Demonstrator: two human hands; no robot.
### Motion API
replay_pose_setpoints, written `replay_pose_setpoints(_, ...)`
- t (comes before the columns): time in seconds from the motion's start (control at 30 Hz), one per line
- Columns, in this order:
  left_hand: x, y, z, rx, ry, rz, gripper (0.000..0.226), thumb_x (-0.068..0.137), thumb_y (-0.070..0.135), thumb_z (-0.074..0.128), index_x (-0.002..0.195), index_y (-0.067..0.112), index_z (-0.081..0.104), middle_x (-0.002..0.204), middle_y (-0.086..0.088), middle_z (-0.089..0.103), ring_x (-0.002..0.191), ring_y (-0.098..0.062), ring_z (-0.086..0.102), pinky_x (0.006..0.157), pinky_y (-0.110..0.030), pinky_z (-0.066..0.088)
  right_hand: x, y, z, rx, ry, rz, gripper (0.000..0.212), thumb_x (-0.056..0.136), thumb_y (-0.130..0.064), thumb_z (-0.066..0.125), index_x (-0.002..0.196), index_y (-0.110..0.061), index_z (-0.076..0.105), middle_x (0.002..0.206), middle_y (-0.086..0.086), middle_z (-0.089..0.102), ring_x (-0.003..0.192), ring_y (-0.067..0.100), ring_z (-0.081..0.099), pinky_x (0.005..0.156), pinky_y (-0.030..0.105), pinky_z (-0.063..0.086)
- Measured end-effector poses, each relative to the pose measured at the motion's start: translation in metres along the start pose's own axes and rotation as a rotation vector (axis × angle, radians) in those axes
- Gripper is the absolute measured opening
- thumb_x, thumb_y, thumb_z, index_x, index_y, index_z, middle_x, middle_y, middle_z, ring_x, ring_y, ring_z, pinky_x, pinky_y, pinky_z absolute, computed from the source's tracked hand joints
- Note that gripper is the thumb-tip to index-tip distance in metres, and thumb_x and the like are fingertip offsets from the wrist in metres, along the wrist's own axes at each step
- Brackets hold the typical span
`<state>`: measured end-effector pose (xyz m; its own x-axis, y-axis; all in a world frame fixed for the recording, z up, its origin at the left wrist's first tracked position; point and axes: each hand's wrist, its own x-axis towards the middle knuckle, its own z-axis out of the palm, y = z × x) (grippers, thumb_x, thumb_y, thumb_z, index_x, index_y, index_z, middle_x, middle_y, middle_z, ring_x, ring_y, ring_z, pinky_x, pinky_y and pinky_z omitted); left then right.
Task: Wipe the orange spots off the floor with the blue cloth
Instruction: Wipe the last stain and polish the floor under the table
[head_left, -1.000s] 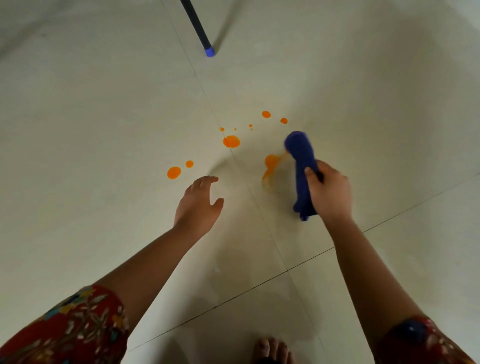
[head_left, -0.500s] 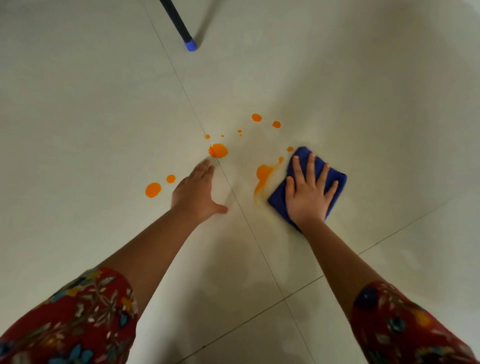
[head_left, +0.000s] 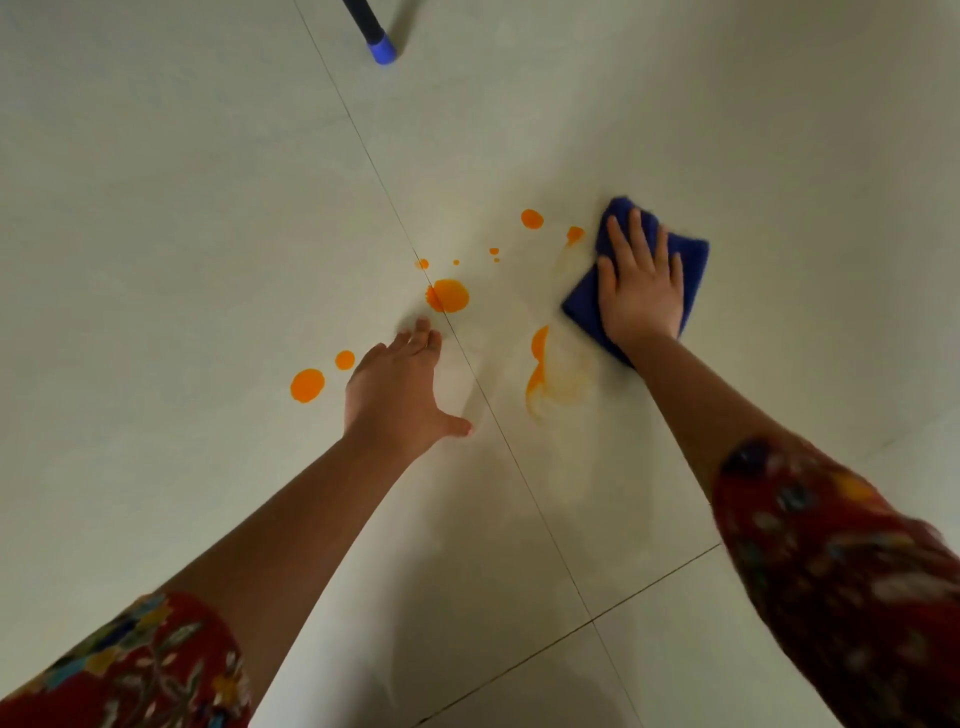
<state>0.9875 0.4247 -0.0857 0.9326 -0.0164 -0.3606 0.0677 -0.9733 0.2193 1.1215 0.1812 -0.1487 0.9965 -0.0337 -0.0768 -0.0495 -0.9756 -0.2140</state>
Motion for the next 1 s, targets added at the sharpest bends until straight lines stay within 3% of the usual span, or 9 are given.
replay_pose_setpoints(0.1, 0.001, -0.003, -0.002, 0.042, -0.003, 0.016, 0.11, 0.068, 0.066, 0.069, 0.152, 0.021, 0.015, 0.161, 0.006, 0.008, 0.144, -0.017, 0.022, 0.111, -0.03, 0.028, 0.053, -0.053, 0.004, -0.031, -0.06, -0.133, 0.054, 0.103, -0.04, 0.028, 0.154, -0.032, 0.014, 0.163, -0.008, 0.005, 0.15, 0.023, 0.003, 0.12, 0.045, 0.007)
replay_pose_setpoints(0.27, -0.002, -0.009, 0.001, 0.004, 0.021, 0.039, 0.11, 0.068, 0.068, 0.068, 0.153, 0.024, 0.014, 0.161, 0.008, 0.007, 0.145, -0.014, 0.019, 0.113, -0.028, 0.023, 0.024, -0.061, 0.011, -0.14, -0.187, -0.737, 0.053, 0.102, -0.043, 0.021, 0.153, -0.037, 0.013, 0.162, -0.014, 0.007, 0.148, 0.011, -0.003, 0.119, 0.039, 0.005)
replay_pose_setpoints(0.33, -0.001, -0.012, 0.004, -0.024, 0.036, 0.042, 0.11, 0.067, 0.069, 0.068, 0.153, 0.025, 0.014, 0.16, 0.009, 0.006, 0.145, -0.013, 0.017, 0.115, -0.027, 0.018, 0.03, -0.039, 0.007, -0.121, -0.169, -0.694, 0.053, 0.1, -0.045, 0.021, 0.153, -0.039, 0.015, 0.162, -0.013, 0.008, 0.148, 0.011, -0.002, 0.119, 0.042, 0.008)
replay_pose_setpoints(0.4, 0.0, -0.013, 0.006, -0.029, 0.029, 0.048, 0.111, 0.067, 0.07, 0.066, 0.153, 0.025, 0.012, 0.16, 0.009, 0.004, 0.146, -0.011, 0.014, 0.116, -0.027, 0.011, 0.054, -0.04, 0.004, -0.132, -0.118, -0.466, 0.053, 0.102, -0.044, 0.024, 0.153, -0.038, 0.013, 0.163, -0.007, 0.003, 0.15, 0.018, 0.001, 0.12, 0.045, 0.008)
replay_pose_setpoints(0.5, 0.002, -0.016, 0.009, -0.014, 0.029, 0.057, 0.112, 0.067, 0.072, 0.065, 0.153, 0.024, 0.011, 0.16, 0.009, 0.003, 0.147, -0.008, 0.008, 0.117, -0.027, 0.006, 0.081, -0.097, 0.009, -0.11, -0.082, -0.344, 0.055, 0.102, -0.044, 0.029, 0.154, -0.034, 0.013, 0.164, -0.002, 0.0, 0.15, 0.022, 0.003, 0.12, 0.046, 0.007)
replay_pose_setpoints(0.63, 0.004, -0.024, 0.008, -0.019, 0.009, 0.083, 0.111, 0.067, 0.072, 0.064, 0.153, 0.027, 0.011, 0.16, 0.01, 0.005, 0.146, -0.003, 0.005, 0.119, -0.028, 0.002, 0.046, -0.156, 0.025, -0.125, -0.148, -0.761, 0.055, 0.099, -0.046, 0.021, 0.152, -0.035, 0.022, 0.162, -0.005, 0.013, 0.15, 0.021, 0.011, 0.119, 0.043, 0.01)
replay_pose_setpoints(0.73, 0.005, -0.028, 0.009, 0.004, 0.007, 0.106, 0.11, 0.068, 0.071, 0.064, 0.153, 0.028, 0.01, 0.16, 0.012, 0.003, 0.145, 0.0, 0.004, 0.119, -0.029, -0.001, 0.015, -0.109, 0.023, -0.129, -0.237, -1.043, 0.051, 0.1, -0.043, 0.024, 0.151, -0.038, 0.023, 0.161, -0.012, 0.017, 0.148, 0.013, 0.008, 0.117, 0.038, 0.008)
replay_pose_setpoints(0.9, 0.004, -0.031, 0.011, -0.069, 0.026, 0.123, 0.101, 0.07, 0.069, 0.064, 0.151, 0.029, 0.018, 0.159, 0.015, 0.007, 0.144, 0.002, 0.012, 0.12, -0.029, 0.0, 0.07, -0.092, 0.011, -0.067, -0.099, -0.514, 0.052, 0.099, -0.047, 0.023, 0.151, -0.04, 0.022, 0.161, -0.013, 0.014, 0.15, 0.017, 0.01, 0.12, 0.045, 0.01)
replay_pose_setpoints(1.0, 0.009, -0.05, -0.003, -0.213, 0.181, 0.03, 0.076, 0.078, 0.064, 0.061, 0.144, 0.033, 0.037, 0.152, 0.019, 0.03, 0.133, -0.002, 0.04, 0.118, -0.026, 0.01, 0.059, -0.161, 0.028, -0.074, -0.068, -0.52, 0.053, 0.099, -0.045, 0.022, 0.151, -0.038, 0.023, 0.161, -0.011, 0.014, 0.149, 0.02, 0.012, 0.118, 0.043, 0.009)
